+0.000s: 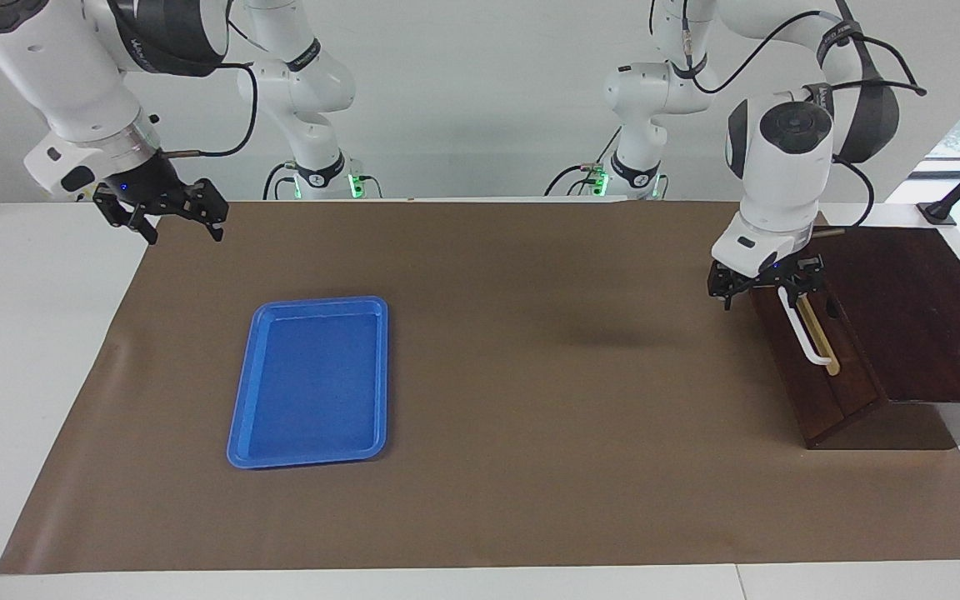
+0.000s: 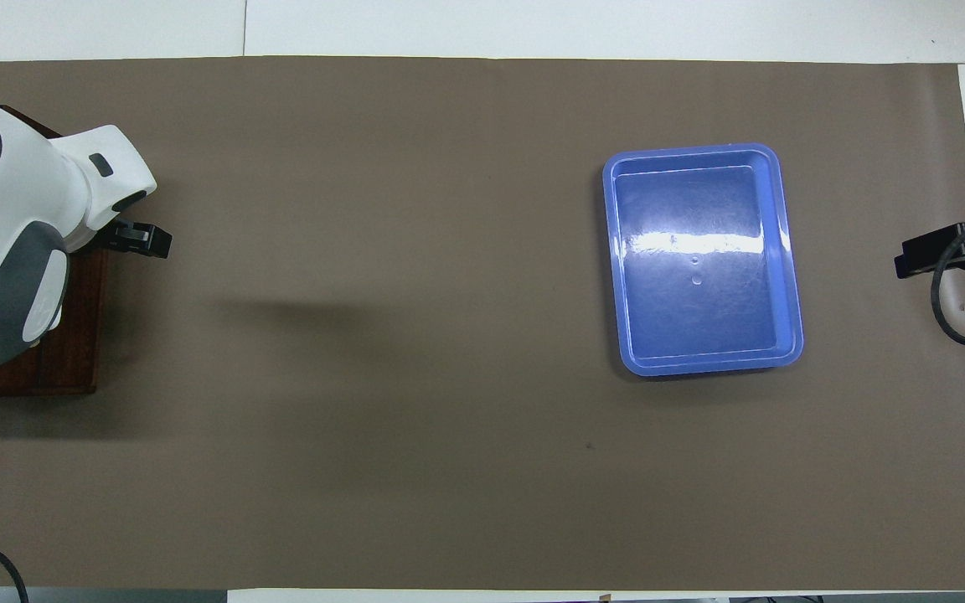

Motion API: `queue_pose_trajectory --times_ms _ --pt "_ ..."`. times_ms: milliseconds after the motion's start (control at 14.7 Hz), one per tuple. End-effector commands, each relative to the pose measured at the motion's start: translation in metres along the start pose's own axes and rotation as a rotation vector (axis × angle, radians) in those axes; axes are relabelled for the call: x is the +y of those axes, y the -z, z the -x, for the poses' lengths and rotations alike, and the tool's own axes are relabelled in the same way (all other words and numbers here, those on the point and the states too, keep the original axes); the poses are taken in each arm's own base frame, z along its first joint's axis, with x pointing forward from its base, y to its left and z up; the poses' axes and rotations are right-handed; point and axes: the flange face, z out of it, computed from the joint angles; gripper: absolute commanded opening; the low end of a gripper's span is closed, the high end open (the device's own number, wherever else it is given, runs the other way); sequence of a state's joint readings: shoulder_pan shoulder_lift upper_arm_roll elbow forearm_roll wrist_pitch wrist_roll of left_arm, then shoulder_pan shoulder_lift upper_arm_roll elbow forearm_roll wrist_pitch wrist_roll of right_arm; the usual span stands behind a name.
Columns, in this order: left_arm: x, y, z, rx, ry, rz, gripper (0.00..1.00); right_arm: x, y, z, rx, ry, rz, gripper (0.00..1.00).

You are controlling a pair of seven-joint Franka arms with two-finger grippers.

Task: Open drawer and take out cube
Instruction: 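Grasp the white drawer handle with the left gripper, then pull the drawer open toward the robot with the left gripper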

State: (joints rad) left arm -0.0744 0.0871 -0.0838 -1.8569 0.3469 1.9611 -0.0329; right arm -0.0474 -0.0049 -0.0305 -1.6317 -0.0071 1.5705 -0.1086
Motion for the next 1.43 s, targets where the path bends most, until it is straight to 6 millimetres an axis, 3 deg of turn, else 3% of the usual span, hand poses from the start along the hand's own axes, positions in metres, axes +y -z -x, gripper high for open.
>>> queue_pose_trajectory --times_ms 0,136,475,815,1223,1358 --pt "-0.012 -0.016 0.010 0.015 0.003 -0.017 1.00 0.007 0.003 0.004 0.008 0.017 0.019 1.00" --pt "-0.009 -0.033 0.014 0.018 -0.004 -0.018 1.00 0.007 0.003 0.004 0.008 0.021 0.019 1.00" --pt "-0.036 -0.074 0.023 0.027 -0.004 -0.061 1.00 0.009 0.002 0.005 0.005 0.008 0.019 1.00" --pt "-0.028 -0.098 0.034 0.037 -0.014 -0.043 1.00 0.008 0.002 0.005 0.006 0.009 0.019 1.00" --pt "-0.011 -0.099 0.029 0.060 -0.025 -0.035 1.00 0.007 0.001 0.005 0.002 0.012 0.019 1.00" --pt "0.021 -0.089 0.022 0.078 0.002 -0.030 1.00 0.006 -0.001 0.006 -0.006 0.011 0.018 1.00"
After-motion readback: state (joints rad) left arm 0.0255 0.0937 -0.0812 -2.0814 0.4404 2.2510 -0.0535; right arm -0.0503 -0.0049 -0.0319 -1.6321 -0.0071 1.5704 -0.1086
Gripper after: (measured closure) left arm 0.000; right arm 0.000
